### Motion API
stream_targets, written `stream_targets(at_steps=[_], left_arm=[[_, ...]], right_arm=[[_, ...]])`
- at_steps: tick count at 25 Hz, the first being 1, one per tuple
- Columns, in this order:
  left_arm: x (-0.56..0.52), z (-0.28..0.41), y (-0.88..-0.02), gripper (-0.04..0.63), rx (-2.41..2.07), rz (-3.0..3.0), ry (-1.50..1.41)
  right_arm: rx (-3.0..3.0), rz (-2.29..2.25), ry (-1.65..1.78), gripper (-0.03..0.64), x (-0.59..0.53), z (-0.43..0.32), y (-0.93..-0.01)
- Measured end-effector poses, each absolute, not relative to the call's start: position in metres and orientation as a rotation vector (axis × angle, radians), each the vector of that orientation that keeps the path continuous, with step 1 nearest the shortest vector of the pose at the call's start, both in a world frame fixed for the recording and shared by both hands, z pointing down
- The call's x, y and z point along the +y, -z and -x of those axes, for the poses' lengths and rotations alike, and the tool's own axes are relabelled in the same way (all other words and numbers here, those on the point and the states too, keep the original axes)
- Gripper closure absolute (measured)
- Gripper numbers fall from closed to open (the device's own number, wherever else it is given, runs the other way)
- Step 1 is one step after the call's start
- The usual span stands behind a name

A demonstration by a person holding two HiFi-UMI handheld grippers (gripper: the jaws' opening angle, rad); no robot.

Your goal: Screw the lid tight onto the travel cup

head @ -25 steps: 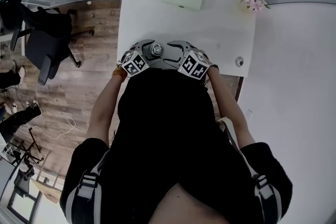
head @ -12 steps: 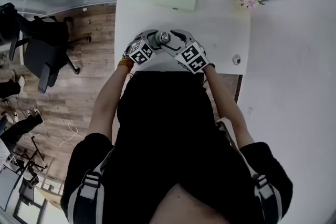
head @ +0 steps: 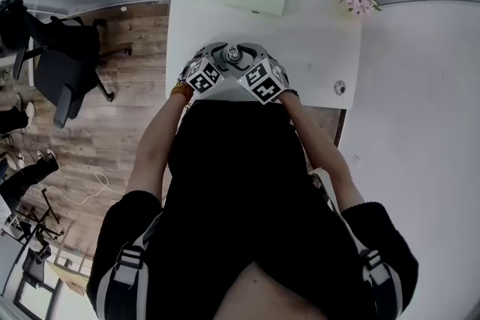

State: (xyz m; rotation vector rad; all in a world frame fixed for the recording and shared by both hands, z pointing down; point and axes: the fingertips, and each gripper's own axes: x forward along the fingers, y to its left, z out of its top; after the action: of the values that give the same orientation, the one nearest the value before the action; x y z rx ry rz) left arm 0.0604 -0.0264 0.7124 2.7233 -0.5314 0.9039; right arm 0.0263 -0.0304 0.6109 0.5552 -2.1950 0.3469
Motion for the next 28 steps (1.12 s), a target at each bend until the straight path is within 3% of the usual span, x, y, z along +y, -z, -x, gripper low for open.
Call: stream_targets(at_steps=[8,17,19,21,24,28], left_arm=[[-0.027,-0.06,-0.713,0.222,-0.483,-2.706,-0.969],[-0.019,-0.059,-0.719,0.218,-0.086,-2.713,-1.195],[-0.019,-0.061,-0.72,0.218,-0.106,-2.723,-1.179],[-0.019,-0.06,-0.72,0.218,-0.182,-2.727,-1.13],[-0.022,-0.058,-0.716,0.218,-0.357,-2.702,-1.024],[-0.024,-0.059,-0.715,0.218,-0.618,-2.617,-0.908]], right_arm=[[-2.116,-0.328,-0.046,0.383,-0.025,-0.02,-0.614],[-2.022,0.194,0.164,0.38,-0.017,-0.02,-0.618],[-2.1,0.099,0.085,0.367,-0.019,-0.021,-0.616],[-2.233,-0.125,-0.09,0.301,-0.026,-0.022,-0.609],[-2.326,-0.475,-0.356,0.302,-0.031,-0.029,-0.606],[-2.286,-0.624,-0.365,0.331,-0.024,-0.029,-0.617]])
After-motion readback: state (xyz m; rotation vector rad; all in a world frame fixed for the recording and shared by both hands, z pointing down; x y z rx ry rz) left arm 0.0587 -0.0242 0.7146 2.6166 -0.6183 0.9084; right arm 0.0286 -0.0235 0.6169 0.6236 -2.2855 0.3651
